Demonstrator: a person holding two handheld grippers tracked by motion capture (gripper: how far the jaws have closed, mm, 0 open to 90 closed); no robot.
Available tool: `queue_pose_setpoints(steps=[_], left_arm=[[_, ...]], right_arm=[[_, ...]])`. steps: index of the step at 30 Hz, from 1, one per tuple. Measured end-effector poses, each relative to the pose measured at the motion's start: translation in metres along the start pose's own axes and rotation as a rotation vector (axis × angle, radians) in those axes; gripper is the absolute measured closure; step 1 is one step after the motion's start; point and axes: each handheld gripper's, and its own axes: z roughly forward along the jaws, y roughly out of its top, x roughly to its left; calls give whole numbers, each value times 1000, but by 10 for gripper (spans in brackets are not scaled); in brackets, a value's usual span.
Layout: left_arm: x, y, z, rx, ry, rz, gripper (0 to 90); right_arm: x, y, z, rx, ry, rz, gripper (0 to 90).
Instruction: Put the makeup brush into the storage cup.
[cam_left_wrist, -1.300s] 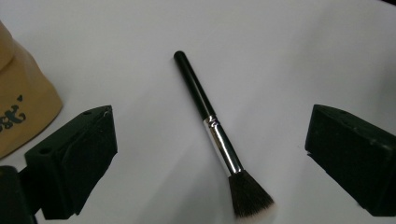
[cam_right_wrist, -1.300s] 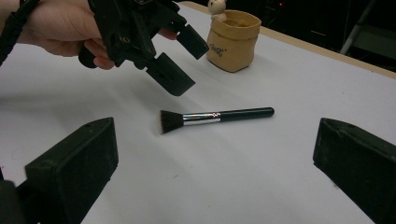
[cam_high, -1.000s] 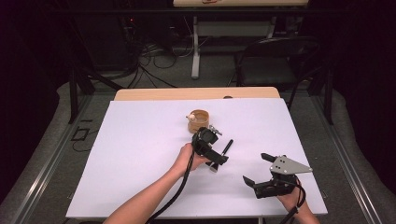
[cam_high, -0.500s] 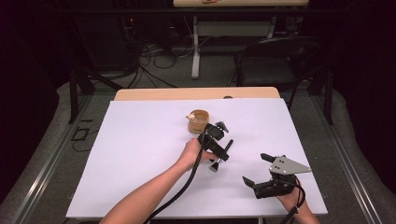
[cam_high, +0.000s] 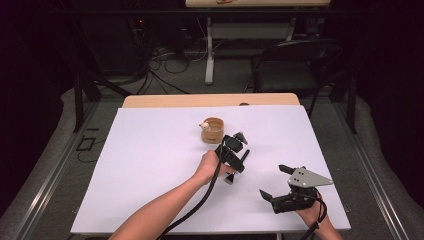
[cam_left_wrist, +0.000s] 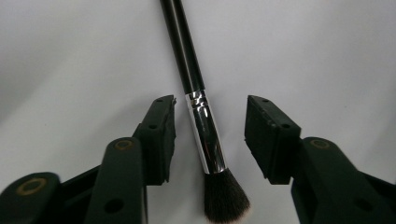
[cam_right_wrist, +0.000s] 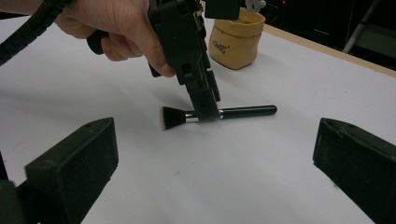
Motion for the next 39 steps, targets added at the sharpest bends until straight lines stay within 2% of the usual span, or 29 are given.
queue_pose_setpoints(steps=[10, 15, 19, 22, 27, 32, 39], left_arm=[[3, -6, 7, -1, 5, -25, 669], [3, -7, 7, -4, 3, -22, 718], [3, -7, 7, 0, 15, 1, 761], [4, -8, 7, -6, 9, 8, 769], [5, -9, 4, -7, 8, 45, 775], [9, -13, -12, -39, -13, 86, 774], [16, -26, -29, -47, -30, 145, 775]], right_arm=[[0, 0, 0, 5, 1, -5, 0], [0, 0, 1, 4, 2, -4, 0], [0, 0, 1, 5, 3, -6, 0], [0, 0, 1, 6, 3, -5, 0], [0, 0, 1, 6, 2, -4, 0], [0, -1, 1, 12, 5, -6, 0], [0, -1, 2, 20, 8, -9, 0]])
